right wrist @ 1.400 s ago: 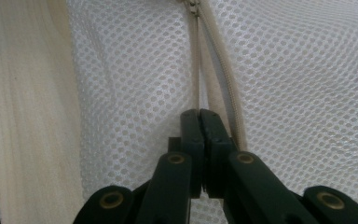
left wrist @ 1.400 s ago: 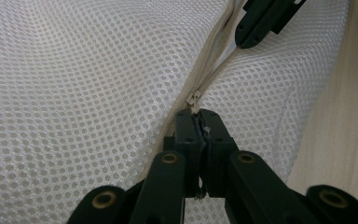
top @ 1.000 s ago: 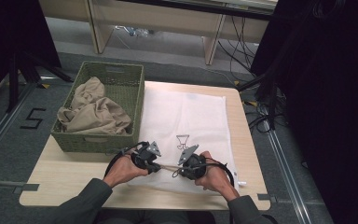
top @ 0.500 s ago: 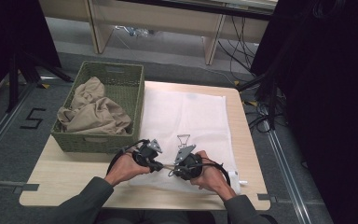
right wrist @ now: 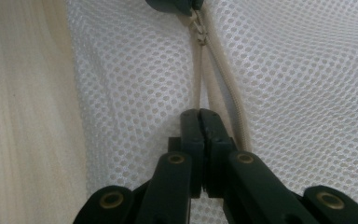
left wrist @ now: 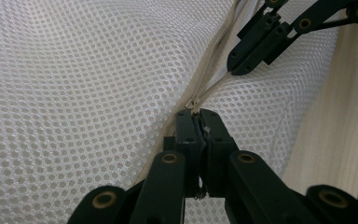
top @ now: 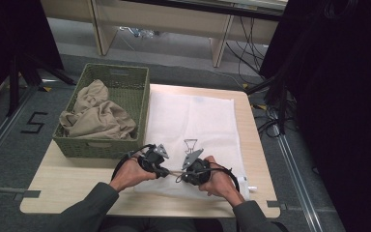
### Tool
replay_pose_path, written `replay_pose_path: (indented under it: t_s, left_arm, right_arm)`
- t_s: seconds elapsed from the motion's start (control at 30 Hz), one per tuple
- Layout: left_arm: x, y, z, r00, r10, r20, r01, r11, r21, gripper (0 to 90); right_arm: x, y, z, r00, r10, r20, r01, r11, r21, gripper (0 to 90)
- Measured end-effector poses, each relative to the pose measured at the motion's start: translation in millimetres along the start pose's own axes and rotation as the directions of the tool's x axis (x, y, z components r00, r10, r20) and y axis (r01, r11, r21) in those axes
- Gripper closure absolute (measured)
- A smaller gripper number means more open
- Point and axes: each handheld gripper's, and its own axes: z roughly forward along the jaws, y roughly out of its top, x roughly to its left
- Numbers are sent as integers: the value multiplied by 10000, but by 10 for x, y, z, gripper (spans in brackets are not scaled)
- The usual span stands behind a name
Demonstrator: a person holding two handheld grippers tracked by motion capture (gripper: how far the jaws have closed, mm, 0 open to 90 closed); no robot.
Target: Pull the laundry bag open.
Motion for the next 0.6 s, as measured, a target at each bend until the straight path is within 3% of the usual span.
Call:
replay_pose_path:
  t_s: [0.27, 0.37, 0.5, 0.6]
  left_arm:
    - [39, -59, 7, 9992, -401, 69, 401, 9992, -19, 868]
    - [32, -59, -8, 9995, -304, 68, 303, 9995, 70, 867]
    - [49, -54, -40, 9980, -592, 203, 600, 9974, -407, 864]
    - [24, -34, -3, 9986, -491, 177, 495, 9984, -260, 792]
  right_arm:
    - [40, 18, -22, 9998, -75, 183, 70, 9996, 258, 900]
    - [53, 20, -10, 9999, -76, 154, 70, 9994, 347, 900]
    - [57, 32, -35, 9996, -161, 232, 158, 9998, 109, 900]
    - [60, 34, -39, 9998, -49, 190, 47, 9999, 103, 900]
